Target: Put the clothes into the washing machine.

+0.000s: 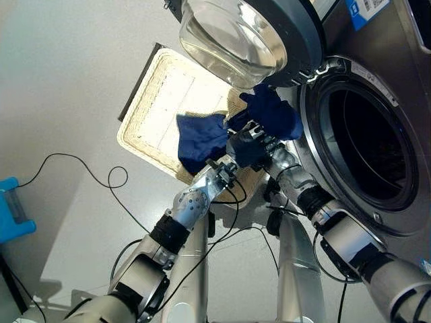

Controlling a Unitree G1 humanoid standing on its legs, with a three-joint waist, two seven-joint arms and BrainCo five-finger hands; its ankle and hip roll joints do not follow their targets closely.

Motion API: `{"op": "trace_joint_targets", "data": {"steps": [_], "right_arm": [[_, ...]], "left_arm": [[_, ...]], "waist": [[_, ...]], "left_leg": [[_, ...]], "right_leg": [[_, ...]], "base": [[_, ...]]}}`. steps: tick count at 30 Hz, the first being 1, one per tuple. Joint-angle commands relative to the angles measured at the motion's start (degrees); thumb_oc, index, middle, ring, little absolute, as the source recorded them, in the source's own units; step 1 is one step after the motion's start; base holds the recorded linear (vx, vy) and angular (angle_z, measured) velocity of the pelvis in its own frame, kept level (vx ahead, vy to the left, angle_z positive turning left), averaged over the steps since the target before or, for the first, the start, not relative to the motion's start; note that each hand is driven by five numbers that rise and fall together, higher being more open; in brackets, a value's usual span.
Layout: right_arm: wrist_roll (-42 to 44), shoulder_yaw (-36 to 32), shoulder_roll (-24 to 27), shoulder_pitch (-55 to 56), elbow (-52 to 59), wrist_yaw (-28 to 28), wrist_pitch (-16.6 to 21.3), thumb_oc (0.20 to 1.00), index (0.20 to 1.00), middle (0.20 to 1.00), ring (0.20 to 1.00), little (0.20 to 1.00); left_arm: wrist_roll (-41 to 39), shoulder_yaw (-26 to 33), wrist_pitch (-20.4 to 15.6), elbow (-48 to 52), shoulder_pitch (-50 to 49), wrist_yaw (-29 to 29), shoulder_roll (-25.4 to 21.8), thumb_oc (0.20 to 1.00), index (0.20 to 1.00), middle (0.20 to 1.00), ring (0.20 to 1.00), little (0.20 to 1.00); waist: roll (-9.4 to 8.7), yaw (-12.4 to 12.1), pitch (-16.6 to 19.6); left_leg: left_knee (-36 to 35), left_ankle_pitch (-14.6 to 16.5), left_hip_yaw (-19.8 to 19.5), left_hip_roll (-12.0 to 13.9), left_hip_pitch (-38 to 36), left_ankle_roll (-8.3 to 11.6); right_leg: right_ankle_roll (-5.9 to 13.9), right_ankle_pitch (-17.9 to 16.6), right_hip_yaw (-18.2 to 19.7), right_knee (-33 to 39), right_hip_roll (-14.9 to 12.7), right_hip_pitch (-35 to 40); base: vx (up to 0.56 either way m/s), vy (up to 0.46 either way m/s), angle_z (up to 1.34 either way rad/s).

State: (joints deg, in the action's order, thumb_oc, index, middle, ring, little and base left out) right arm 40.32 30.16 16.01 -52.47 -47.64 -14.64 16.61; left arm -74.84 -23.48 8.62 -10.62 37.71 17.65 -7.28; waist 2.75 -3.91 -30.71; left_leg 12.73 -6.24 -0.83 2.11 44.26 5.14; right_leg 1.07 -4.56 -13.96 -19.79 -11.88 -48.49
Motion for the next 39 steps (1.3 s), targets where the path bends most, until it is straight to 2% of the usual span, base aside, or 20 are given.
{"op": "trace_joint_targets", "data": {"steps": [1, 7, 11, 12, 13, 14, 18, 20, 22, 25, 32, 33, 35, 39], "right_arm": [[9.84, -3.98, -1.90, -1.64, 4.08, -2.68, 3.40, 0.200, 0.200, 0.200, 0.200, 0.200], [22.44, -9.25, -2.24, 3.57, 4.26, -3.83, 1.13, 0.200, 0.200, 0.200, 0.200, 0.200], [32.26, -12.36, -2.54, 7.67, 5.83, -5.99, 0.05, 0.200, 0.200, 0.200, 0.200, 0.200], [37.83, -14.07, -2.72, 9.51, 6.59, -7.01, -0.44, 0.200, 0.200, 0.200, 0.200, 0.200], [40.32, -14.76, -2.79, 10.28, 6.80, -7.68, -0.49, 0.200, 0.200, 0.200, 0.200, 0.200], [40.67, -14.88, -2.79, 10.44, 6.81, -7.95, -0.57, 0.200, 0.200, 0.200, 0.200, 0.200], [54.61, -18.48, -3.54, 13.81, 8.87, -12.31, -1.04, 0.200, 0.200, 0.200, 0.200, 0.200], [57.91, -19.63, -3.79, 14.32, 9.15, -13.54, -1.63, 0.200, 0.200, 0.200, 0.200, 0.200], [66.14, -22.18, -4.46, 15.16, 10.19, -15.28, -1.57, 0.200, 0.200, 0.200, 0.200, 0.200], [72.68, -24.87, -4.54, 15.18, 11.04, -16.60, -1.00, 0.200, 0.200, 0.200, 0.200, 0.200], [72.68, -30.49, -6.13, 13.91, 13.25, -12.20, 3.10, 0.200, 0.200, 0.200, 0.200, 0.200], [72.68, -31.89, -6.21, 13.04, 13.13, -10.36, 4.86, 0.200, 0.200, 0.200, 0.200, 0.200], [72.68, -33.85, -5.57, 10.85, 11.60, -8.56, 5.21, 0.200, 0.200, 0.200, 0.200, 0.200], [72.68, -36.87, -3.24, 5.57, 7.57, -2.97, 9.80, 0.200, 0.200, 0.200, 0.200, 0.200]], "left_arm": [[4.02, 0.99, -3.77, 1.89, 1.82, 0.65, 2.81, 0.200, 0.200, 0.200, 0.200, 0.200], [9.96, 1.86, -7.43, 0.27, 1.22, 0.63, 1.65, 0.200, 0.200, 0.200, 0.200, 0.200], [13.94, 1.98, -10.93, -0.78, 0.28, -1.36, 0.22, 0.200, 0.200, 0.200, 0.200, 0.200], [16.12, 2.24, -12.29, -1.31, -0.38, -2.70, -0.45, 0.570, 0.570, 0.570, 0.570, 0.570], [16.71, 2.33, -12.95, -1.65, -0.68, -3.11, -0.77, 0.878, 0.878, 0.878, 0.878, 0.878], [16.78, 2.32, -13.06, -1.70, -0.75, -3.17, -0.83, 1.000, 1.000, 1.000, 1.000, 1.000], [20.81, 2.75, -15.42, -2.95, -2.06, -7.76, -2.36, 1.000, 1.000, 1.000, 1.000, 1.000], [22.17, 2.79, -16.23, -3.75, -2.12, -9.08, -2.82, 1.000, 1.000, 1.000, 1.000, 1.000], [24.56, 3.09, -16.61, -5.82, -2.33, -11.72, -3.61, 1.000, 1.000, 1.000, 1.000, 1.000], [27.63, 3.00, -15.69, -7.91, -2.26, -12.87, -4.69, 1.000, 1.000, 1.000, 1.000, 1.000], [31.53, 1.58, -13.53, -12.34, -1.01, -14.23, -6.61, 1.000, 1.000, 1.000, 1.000, 1.000], [31.05, 1.29, -13.16, -13.33, -0.55, -13.89, -6.82, 1.000, 1.000, 1.000, 1.000, 1.000], [30.17, 0.86, -13.43, -14.47, 0.29, -13.73, -7.03, 1.000, 1.000, 1.000, 1.000, 1.000], [29.92, 0.00, -14.78, -15.80, 1.79, -14.25, -7.32, 1.000, 1.000, 1.000, 1.000, 1.000]], "waist": [[3.29, 0.31, 0.91], [2.98, 1.69, 0.91], [2.82, 2.70, 0.91], [2.72, 3.11, 0.91], [2.68, 3.27, 0.91], [2.65, 3.27, 0.91], [2.50, 3.95, 0.91], [2.48, 4.12, 0.91], [2.46, 4.41, 0.91], [2.48, 4.69, 0.91], [2.57, 5.03, 0.91], [2.62, 5.01, 0.91], [2.74, 4.92, 0.91], [3.18, 4.26, 0.91]], "left_leg": [[-2.11, 0.44, 4.99, -3.87, 0.47, -1.97], [-2.71, 0.35, 5.93, -3.60, 0.48, -1.73], [-3.16, 0.33, 6.74, -3.25, 0.37, -1.61], [-3.34, 0.38, 7.09, -3.14, 0.23, -1.60], [-3.41, 0.39, 7.24, -3.09, 0.18, -1.60], [-3.45, 0.40, 7.29, -3.08, 0.13, -1.60], [-3.33, 0.69, 7.89, -2.90, -0.10, -1.55], [-3.29, 0.77, 8.04, -2.86, -0.16, -1.54], [-3.20, 0.97, 8.37, -2.74, -0.46, -1.59], [-3.00, 1.14, 8.58, -2.66, -0.58, -1.58], [-2.61, 1.37, 9.16, -2.32, -0.63, -1.57], [-2.49, 1.38, 9.23, -2.21, -0.48, -1.55], [-2.31, 1.20, 9.31, -2.05, -0.02, -1.58], [-1.87, 1.45, 8.83, -2.25, 0.13, -1.56]], "right_leg": [[5.68, 0.98, 0.22, -1.39, 2.32, 0.40], [5.76, 0.78, 1.08, -0.50, 3.07, 0.37], [5.80, 0.68, 1.81, -0.14, 3.64, 0.24], [5.80, 0.73, 2.09, 0.09, 3.88, 0.36], [5.80, 0.72, 2.21, 0.18, 4.00, 0.39], [5.80, 0.71, 2.27, 0.21, 4.03, 0.42], [5.93, 0.94, 2.71, 0.18, 4.29, 0.61], [5.97, 0.96, 2.76, 0.18, 4.32, 0.67], [6.07, 1.12, 2.85, 0.06, 4.35, 0.92], [6.17, 1.17, 2.95, 0.06, 4.40, 1.14], [6.37, 1.05, 3.10, -0.33, 4.41, 1.04], [6.40, 0.87, 3.09, -0.30, 4.37, 0.91], [6.31, 0.46, 3.03, -0.23, 4.32, 0.54], [6.32, 0.37, 2.79, -0.64, 4.05, 0.46]], "base": [[0.00, 0.058, -0.03], [0.00, 0.060, -0.05], [0.01, 0.082, -0.13], [0.01, 0.071, -0.19], [0.01, 0.063, -0.16], [0.01, 0.040, -0.13], [0.02, 0.043, -0.15], [0.02, 0.030, -0.07], [0.01, 0.015, -0.02], [0.00, 0.000, 0.00], [0.01, 0.004, -0.03], [0.01, -0.017, -0.08], [-0.01, -0.022, -0.05], [0.00, 0.000, 0.00]]}}
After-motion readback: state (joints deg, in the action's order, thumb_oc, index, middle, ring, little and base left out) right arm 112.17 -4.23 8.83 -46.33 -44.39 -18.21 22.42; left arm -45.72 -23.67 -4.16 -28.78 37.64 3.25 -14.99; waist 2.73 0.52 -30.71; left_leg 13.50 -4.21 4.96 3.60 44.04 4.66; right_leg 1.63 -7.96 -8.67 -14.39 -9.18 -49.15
